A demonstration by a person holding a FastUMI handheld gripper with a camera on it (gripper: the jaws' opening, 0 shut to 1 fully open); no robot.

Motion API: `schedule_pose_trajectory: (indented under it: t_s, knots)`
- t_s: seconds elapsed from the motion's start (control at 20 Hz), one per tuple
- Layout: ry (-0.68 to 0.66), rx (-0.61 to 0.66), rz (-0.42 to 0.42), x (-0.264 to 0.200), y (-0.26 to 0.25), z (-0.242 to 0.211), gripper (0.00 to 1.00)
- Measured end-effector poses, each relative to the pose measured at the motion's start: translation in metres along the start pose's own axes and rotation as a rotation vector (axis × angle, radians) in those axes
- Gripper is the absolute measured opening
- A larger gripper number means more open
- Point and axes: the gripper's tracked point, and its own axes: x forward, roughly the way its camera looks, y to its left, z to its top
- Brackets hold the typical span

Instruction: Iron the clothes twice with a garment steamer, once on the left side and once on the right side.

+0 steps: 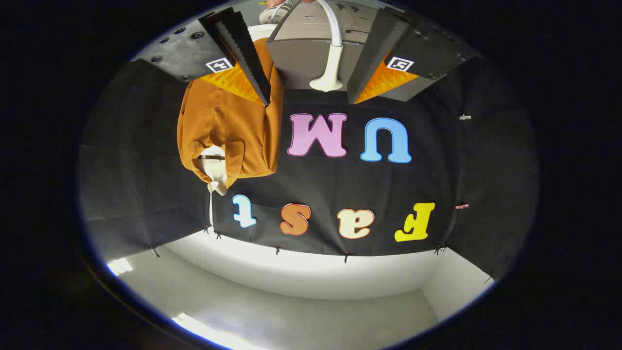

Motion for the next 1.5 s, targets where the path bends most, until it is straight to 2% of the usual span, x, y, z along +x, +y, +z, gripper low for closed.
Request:
schedule_pose_trajectory:
  t_s: [0.7,0.95,1.2,1.5]
  knots:
    - [-0.022,0.004,-0.007,-0.001,0.005,0.003,0.98]
    - [0.002,0.042,0.008,0.001,0.011,-0.005,0.98]
    - [0.071,0.039,0.019,0.014,0.022,-0.026,0.98]
    - [0.257,0.046,0.069,0.04,0.05,-0.079,0.99]
